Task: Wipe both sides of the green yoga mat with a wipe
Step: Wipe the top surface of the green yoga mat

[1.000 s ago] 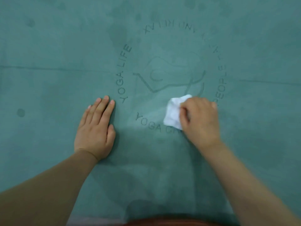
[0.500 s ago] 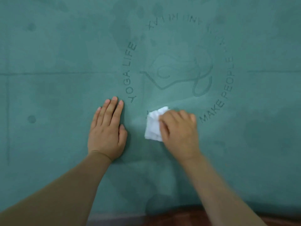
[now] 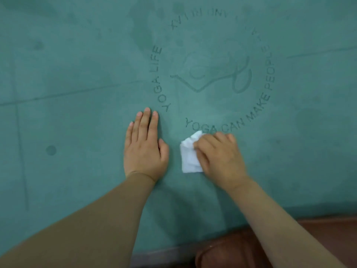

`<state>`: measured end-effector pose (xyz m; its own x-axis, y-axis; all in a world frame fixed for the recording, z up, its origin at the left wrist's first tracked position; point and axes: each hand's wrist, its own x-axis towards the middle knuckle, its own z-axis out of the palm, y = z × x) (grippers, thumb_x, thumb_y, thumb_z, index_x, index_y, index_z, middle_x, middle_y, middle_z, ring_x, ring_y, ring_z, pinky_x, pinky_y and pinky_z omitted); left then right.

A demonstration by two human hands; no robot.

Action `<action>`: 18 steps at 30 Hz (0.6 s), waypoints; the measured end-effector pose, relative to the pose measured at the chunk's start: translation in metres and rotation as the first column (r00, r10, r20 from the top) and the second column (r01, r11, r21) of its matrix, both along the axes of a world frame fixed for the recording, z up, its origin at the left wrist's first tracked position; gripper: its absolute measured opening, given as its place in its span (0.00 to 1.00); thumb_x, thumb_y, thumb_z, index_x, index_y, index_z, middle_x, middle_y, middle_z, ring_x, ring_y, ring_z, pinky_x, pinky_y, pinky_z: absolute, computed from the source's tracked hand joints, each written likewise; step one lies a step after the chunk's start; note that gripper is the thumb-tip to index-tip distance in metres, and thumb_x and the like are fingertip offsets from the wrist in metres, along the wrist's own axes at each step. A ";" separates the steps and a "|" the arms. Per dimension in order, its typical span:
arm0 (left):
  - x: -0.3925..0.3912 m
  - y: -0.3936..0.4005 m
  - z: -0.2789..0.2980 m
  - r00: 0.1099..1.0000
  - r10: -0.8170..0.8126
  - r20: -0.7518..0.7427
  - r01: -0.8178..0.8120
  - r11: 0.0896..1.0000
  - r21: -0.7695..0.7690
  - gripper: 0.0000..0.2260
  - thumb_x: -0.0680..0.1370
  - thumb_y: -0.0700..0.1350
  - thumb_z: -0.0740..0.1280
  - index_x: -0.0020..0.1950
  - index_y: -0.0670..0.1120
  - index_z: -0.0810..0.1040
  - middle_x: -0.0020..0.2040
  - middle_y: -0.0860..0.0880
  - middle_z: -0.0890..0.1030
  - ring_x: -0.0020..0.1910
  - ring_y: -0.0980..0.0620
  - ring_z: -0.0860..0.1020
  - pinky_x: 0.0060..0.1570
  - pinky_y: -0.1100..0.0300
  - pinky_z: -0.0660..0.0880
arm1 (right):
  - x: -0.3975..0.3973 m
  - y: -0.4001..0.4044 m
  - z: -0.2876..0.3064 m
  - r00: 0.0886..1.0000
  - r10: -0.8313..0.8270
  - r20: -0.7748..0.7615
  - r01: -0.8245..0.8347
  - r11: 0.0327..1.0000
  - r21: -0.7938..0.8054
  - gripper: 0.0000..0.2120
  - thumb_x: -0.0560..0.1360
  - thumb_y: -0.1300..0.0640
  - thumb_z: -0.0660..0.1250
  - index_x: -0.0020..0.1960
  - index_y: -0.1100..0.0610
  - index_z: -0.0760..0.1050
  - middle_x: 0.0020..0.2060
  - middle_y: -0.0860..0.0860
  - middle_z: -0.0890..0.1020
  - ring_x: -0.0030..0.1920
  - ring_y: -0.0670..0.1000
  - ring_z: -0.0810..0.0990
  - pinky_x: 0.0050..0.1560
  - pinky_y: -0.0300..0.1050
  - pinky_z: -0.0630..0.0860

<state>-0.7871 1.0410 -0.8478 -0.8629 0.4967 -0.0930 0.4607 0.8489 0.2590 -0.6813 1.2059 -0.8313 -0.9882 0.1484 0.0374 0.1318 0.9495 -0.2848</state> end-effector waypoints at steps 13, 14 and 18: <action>0.002 -0.003 0.000 1.000 0.008 -0.003 -0.008 0.995 0.102 0.29 0.75 0.47 0.52 0.77 0.45 0.64 0.79 0.47 0.61 0.79 0.49 0.55 0.78 0.56 0.44 | 0.016 -0.007 -0.005 0.986 -0.152 -0.066 0.145 0.984 -0.102 0.02 0.72 0.60 0.64 0.40 0.56 0.74 0.37 0.52 0.78 0.39 0.57 0.73 0.41 0.50 0.69; 0.002 -0.002 0.002 1.000 0.002 0.011 -0.003 0.991 0.131 0.28 0.75 0.46 0.53 0.76 0.44 0.66 0.78 0.46 0.63 0.78 0.48 0.57 0.78 0.56 0.46 | 0.013 -0.018 -0.002 0.998 0.004 -0.060 -0.009 0.997 -0.080 0.02 0.72 0.60 0.63 0.40 0.56 0.73 0.37 0.51 0.77 0.39 0.56 0.72 0.41 0.48 0.68; 0.024 -0.036 0.003 0.991 -0.132 0.006 0.131 0.990 0.056 0.28 0.77 0.47 0.51 0.77 0.44 0.64 0.78 0.46 0.62 0.78 0.48 0.58 0.78 0.53 0.48 | 0.009 0.034 0.007 0.992 -0.110 0.059 0.097 0.977 0.191 0.07 0.73 0.57 0.61 0.45 0.55 0.77 0.42 0.55 0.82 0.45 0.60 0.79 0.44 0.50 0.71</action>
